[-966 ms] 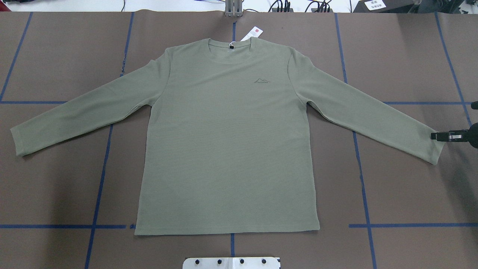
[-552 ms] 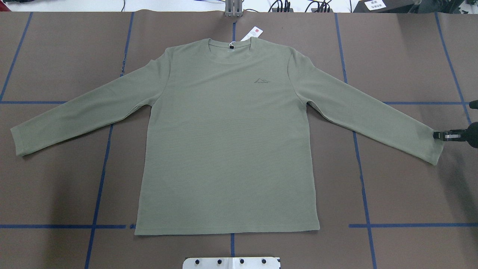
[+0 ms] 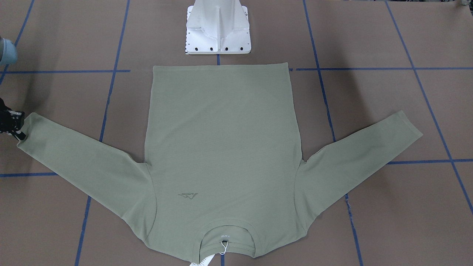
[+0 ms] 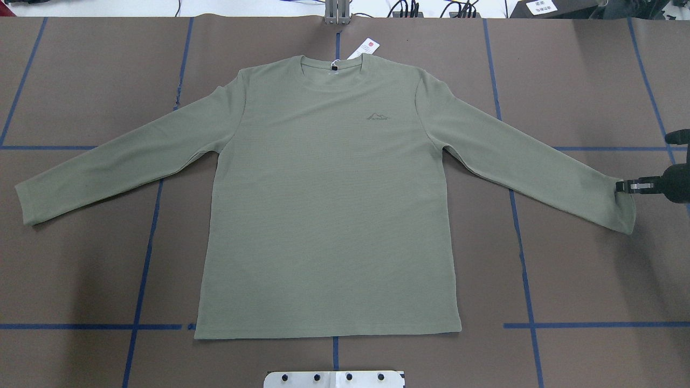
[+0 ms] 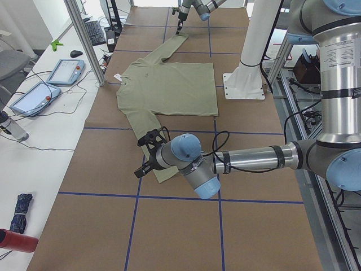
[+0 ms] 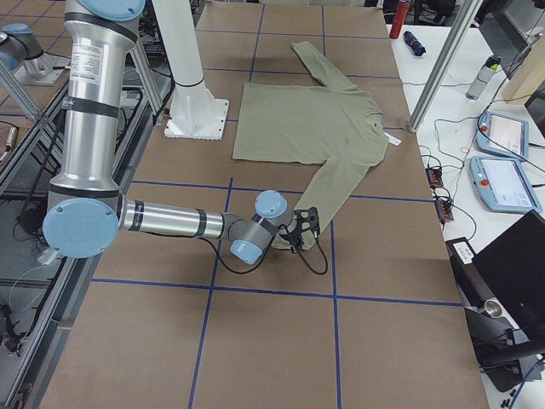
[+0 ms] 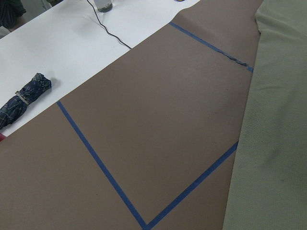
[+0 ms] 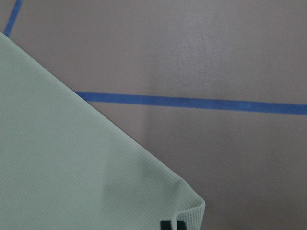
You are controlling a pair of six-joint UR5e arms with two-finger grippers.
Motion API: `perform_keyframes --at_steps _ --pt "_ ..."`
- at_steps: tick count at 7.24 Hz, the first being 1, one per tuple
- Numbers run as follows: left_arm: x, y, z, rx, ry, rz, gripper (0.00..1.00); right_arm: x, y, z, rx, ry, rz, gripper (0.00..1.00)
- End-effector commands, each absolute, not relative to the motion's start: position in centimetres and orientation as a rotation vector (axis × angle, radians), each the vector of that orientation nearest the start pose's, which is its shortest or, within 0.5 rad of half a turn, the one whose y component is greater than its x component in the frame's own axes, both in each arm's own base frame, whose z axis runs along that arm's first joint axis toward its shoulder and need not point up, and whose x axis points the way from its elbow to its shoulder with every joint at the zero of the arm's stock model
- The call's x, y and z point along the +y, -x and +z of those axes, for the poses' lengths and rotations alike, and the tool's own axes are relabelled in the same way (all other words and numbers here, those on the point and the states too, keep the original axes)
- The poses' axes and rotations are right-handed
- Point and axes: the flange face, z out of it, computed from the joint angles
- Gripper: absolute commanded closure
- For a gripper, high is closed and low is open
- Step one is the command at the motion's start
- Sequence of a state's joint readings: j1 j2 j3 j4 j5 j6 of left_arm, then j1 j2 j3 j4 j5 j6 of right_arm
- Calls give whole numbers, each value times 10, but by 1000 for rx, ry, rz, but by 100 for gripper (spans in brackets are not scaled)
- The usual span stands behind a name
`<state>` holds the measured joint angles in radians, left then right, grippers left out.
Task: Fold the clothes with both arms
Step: 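Grasp the sleeve cuff nearest the right gripper with the right gripper, then lift the sleeve and fold it across the shirt toward the collar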
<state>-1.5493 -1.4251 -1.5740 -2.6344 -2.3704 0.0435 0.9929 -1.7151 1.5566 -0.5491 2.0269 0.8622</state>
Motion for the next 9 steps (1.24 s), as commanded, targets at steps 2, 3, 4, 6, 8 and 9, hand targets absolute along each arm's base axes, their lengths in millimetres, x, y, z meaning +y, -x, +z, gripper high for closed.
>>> perform_keyframes --at_steps 2,3,4,6,8,9 --pt "-444 52 601 735 -879 424 0 -495 214 448 -790 -307 115 100" --pt "-444 52 602 735 -878 425 0 -527 260 376 -758 -268 144 100" --pt "-444 52 606 736 -871 422 0 -544 323 287 -696 -234 234 100" --pt "-443 52 614 736 -856 415 0 -557 401 164 -723 -232 394 100" --pt "-442 52 625 739 -836 407 0 -586 496 29 -725 -280 519 100" --pt "-441 52 632 741 -824 402 0 -590 545 -16 -679 -309 531 100"
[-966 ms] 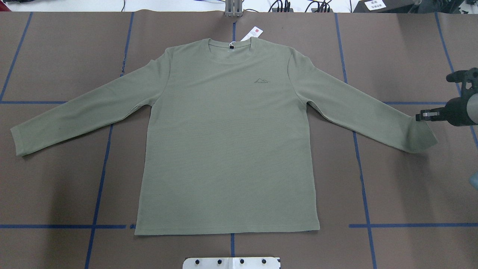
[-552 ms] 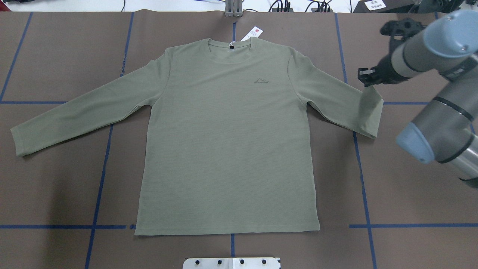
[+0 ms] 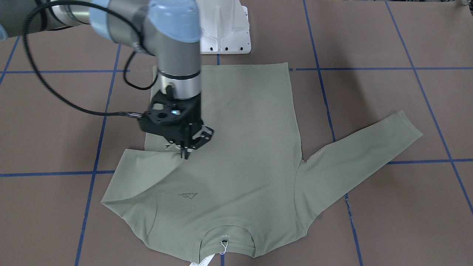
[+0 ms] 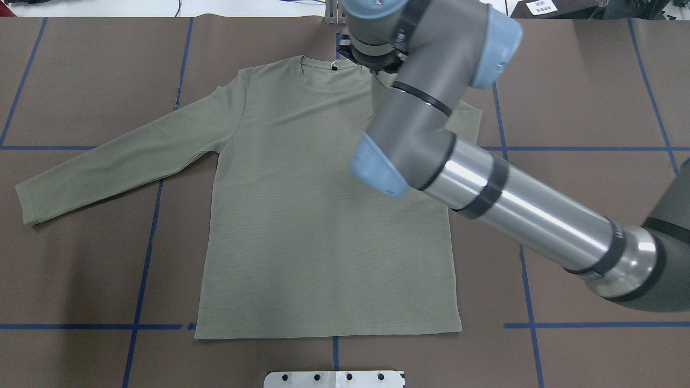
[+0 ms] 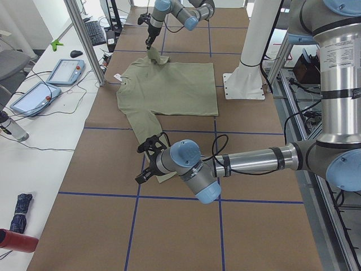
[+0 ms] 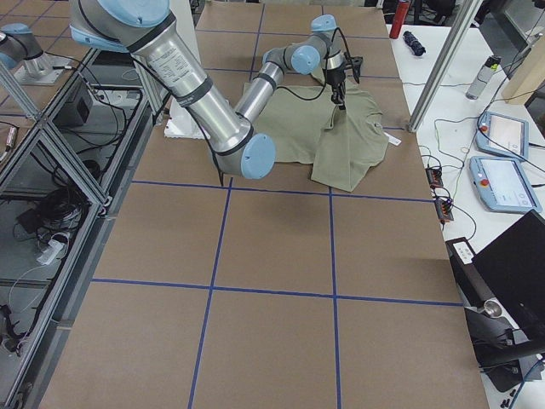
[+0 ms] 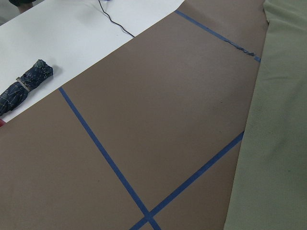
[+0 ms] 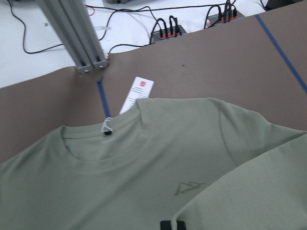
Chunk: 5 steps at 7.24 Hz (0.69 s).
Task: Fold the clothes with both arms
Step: 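Lift the sleeve and fold it across the shirt toward the collar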
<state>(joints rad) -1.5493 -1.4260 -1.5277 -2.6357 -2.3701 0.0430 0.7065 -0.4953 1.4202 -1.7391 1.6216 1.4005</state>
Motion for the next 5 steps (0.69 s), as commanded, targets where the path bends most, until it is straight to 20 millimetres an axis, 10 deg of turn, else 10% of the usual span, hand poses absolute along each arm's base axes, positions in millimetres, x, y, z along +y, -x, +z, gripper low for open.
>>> perform_keyframes --at_steps 1,3,5 --pt "-441 53 637 741 -816 397 0 -575 587 -28 -684 -360 559 100" --pt "-436 53 655 742 -813 396 0 -527 679 -18 -702 -507 588 100" --pt "-432 53 668 741 -818 397 0 -501 713 -33 -710 -525 598 100"
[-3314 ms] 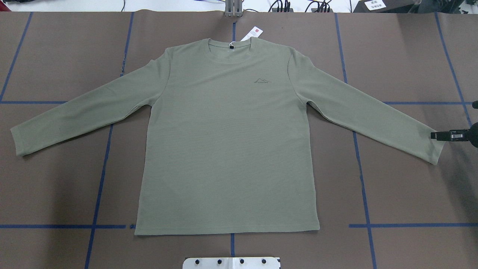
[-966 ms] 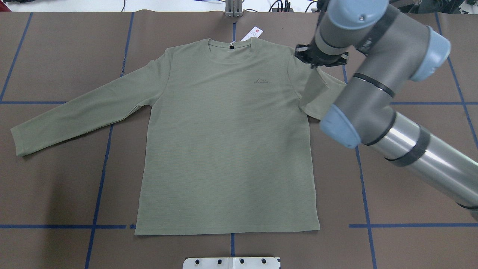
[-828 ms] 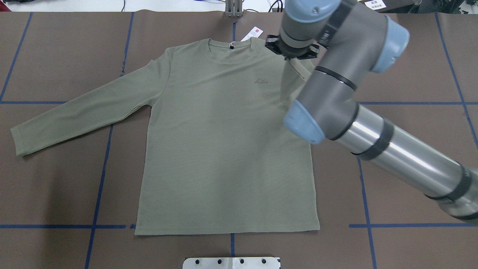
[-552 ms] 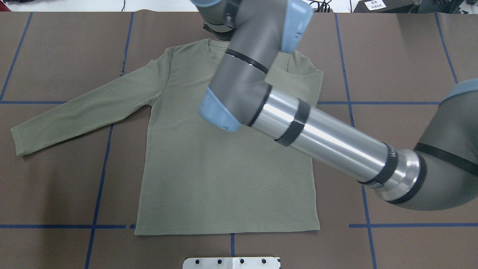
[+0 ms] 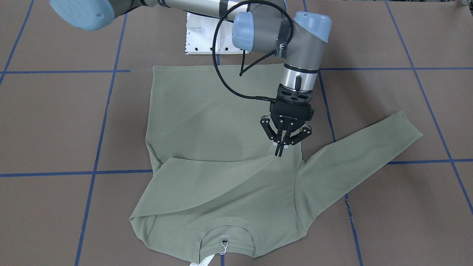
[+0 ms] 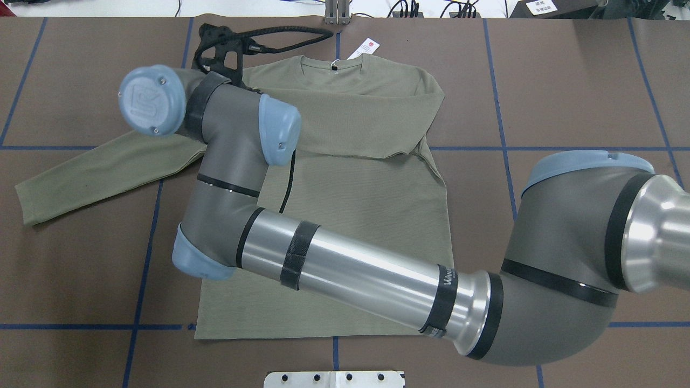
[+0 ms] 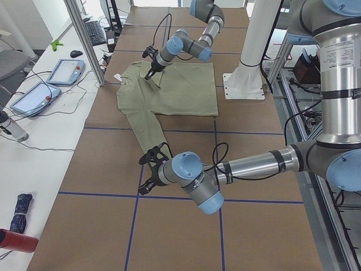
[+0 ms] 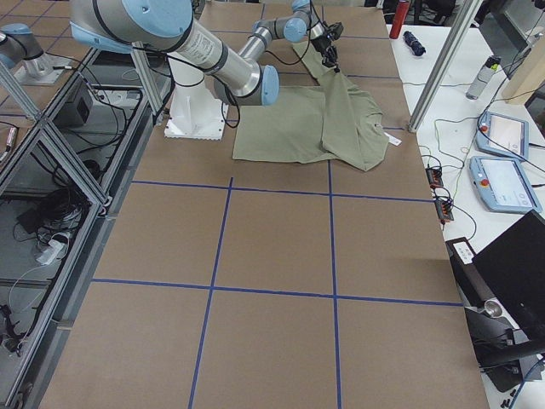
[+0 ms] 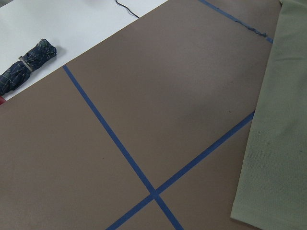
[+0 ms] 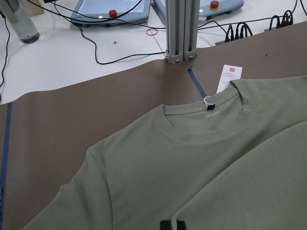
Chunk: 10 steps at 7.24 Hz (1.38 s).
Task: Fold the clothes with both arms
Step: 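Lift the sleeve and fold it across the shirt toward the collar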
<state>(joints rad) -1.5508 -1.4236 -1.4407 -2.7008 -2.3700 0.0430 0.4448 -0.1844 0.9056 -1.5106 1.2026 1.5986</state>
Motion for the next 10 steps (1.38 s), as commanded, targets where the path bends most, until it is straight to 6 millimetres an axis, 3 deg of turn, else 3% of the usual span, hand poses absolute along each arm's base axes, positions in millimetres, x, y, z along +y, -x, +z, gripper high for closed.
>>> perform_keyframes --at_steps 1,2,3,4,5,6,7,9,10 --pt "-431 53 670 742 -813 396 0 -500 716 -43 -721 -526 598 97" --pt "-431 53 671 742 -810 394 0 -500 715 -49 -728 -520 594 79" --pt "-431 53 672 742 -809 394 0 -500 712 -59 -739 -517 592 44" --pt "-431 53 673 742 -809 394 0 -497 709 -75 -762 -503 583 23" --pt "-431 53 673 742 -807 391 0 -490 704 -104 -803 -478 571 0" --pt "-432 53 672 741 -810 392 0 -487 701 -116 -819 -450 531 0" --pt "-433 53 671 741 -813 394 0 -496 695 -114 -811 -432 511 0" --pt "-441 44 663 755 -833 410 0 -561 630 -78 -729 -264 437 0" --pt "-466 24 642 804 -826 386 0 -575 578 -36 -743 -253 348 0"
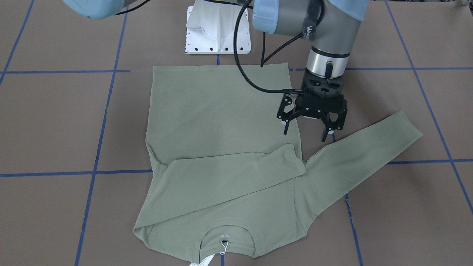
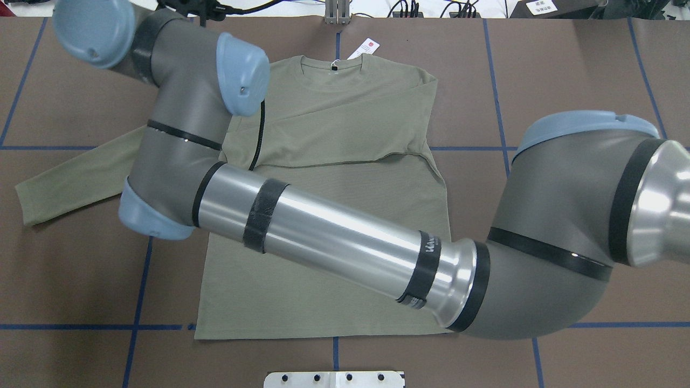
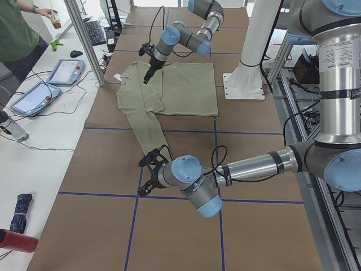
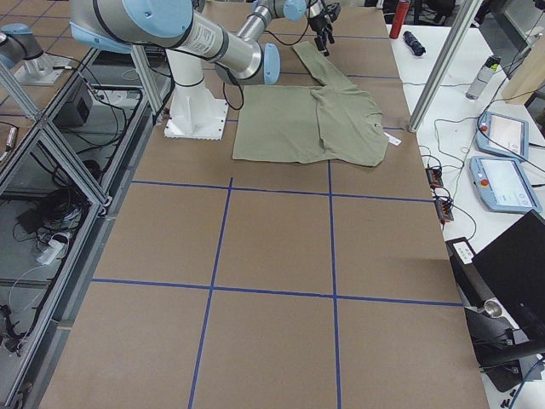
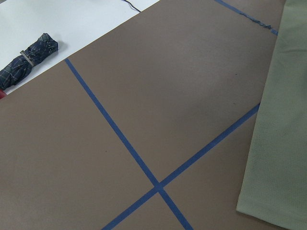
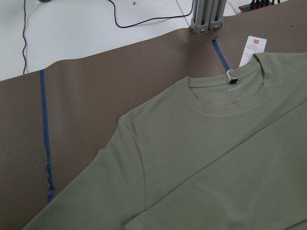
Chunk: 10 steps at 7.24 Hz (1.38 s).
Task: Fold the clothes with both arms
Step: 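Lift the sleeve and fold it across the shirt toward the collar, then release the sleeve and raise the right gripper away from the shirt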
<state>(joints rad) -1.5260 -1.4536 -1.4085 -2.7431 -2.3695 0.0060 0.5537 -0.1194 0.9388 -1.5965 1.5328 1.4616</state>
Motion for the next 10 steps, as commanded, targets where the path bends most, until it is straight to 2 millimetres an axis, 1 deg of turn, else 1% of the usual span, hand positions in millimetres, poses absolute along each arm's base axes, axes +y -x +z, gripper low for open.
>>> perform_keyframes --at_steps 1,2,3,4,5,6,7,8,9,10 --pt "-468 1 641 843 -780 355 0 -585 522 7 -748 -231 264 0" --pt "-460 -5 647 858 -759 343 0 -586 459 57 -766 -246 158 0" --pt "-443 -25 658 851 -761 384 0 -588 387 118 -788 -259 56 0" --pt "-427 -55 674 759 -778 402 0 -590 310 177 -814 -246 -39 0" --pt "-421 -88 682 696 -779 436 0 -575 260 228 -800 -260 -111 0" --pt "-416 -111 681 709 -767 473 0 -558 224 263 -773 -272 -132 0" --pt "-414 -119 675 720 -771 493 0 -542 203 291 -755 -254 -113 0" --pt "-413 -123 675 722 -769 500 0 -528 185 315 -736 -243 -112 0" --pt "-412 -126 676 723 -762 504 0 -526 177 317 -735 -253 -112 0" --pt "-405 -135 681 721 -744 521 0 -527 177 317 -734 -253 -111 0"
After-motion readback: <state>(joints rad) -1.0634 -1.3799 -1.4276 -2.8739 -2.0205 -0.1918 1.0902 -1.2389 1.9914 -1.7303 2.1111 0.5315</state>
